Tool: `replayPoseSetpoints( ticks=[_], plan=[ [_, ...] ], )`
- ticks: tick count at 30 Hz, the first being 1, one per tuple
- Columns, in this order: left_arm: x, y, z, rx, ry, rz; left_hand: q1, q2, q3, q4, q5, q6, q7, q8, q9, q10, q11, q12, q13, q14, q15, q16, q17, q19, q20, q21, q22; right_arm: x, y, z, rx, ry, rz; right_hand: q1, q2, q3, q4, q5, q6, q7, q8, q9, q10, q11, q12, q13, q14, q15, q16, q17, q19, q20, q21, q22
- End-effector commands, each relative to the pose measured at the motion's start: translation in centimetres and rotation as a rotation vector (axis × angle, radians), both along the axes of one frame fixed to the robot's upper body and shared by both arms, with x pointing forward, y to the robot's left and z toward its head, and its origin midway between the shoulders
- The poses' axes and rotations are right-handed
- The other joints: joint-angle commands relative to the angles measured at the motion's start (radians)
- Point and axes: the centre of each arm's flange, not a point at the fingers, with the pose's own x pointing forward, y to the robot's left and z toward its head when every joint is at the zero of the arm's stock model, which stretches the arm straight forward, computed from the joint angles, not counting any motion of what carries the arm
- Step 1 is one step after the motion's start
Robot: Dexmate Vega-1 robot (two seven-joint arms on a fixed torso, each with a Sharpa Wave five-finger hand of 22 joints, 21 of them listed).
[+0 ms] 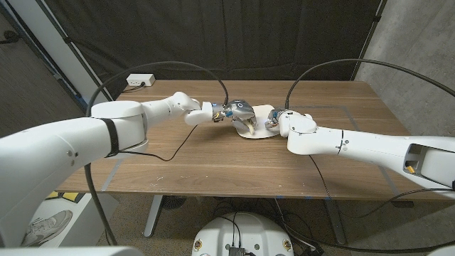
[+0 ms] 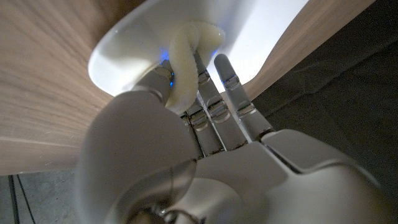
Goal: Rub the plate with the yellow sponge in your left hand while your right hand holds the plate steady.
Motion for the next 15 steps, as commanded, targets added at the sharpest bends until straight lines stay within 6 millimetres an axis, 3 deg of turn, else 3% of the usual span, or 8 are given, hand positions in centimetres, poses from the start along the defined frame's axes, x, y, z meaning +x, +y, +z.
replayPoseSetpoints(
  ticks=[1,15],
  plan=[
    [-3.4,0.1,-0.6,0.079,0.075,-0.076,0.006,0.007,0.0,0.002,0.004,0.012,0.005,0.002,0.003,0.008,-0.003,-0.005,0.005,0.001,-0.024,-0.003,0.004,-0.002,-0.119,0.006,0.002,0.0,0.2,0.0,-0.005,-0.002,0.0,0.007,0.005,-0.002,0.002,0.002,-0.004,0.0,0.0,0.004,0.002,0.002,0.0,0.001,0.005,-0.04,0.005,0.004,0.004,-0.003,0.007,0.0],
    [-1.3,1.5,-0.1,0.125,-0.078,0.01,0.006,0.006,-0.001,0.002,0.003,0.014,0.006,-0.001,0.003,0.009,-0.002,-0.007,0.006,0.003,-0.023,-0.007,0.005,-0.005,-0.12,0.01,0.001,-0.2,0.1,0.0,-0.008,-0.001,0.0,0.009,0.005,-0.003,0.001,0.002,-0.002,0.002,0.001,0.004,0.003,0.002,0.0,0.001,0.005,-0.04,0.005,0.003,0.004,-0.002,0.008,0.0]
  ],
)
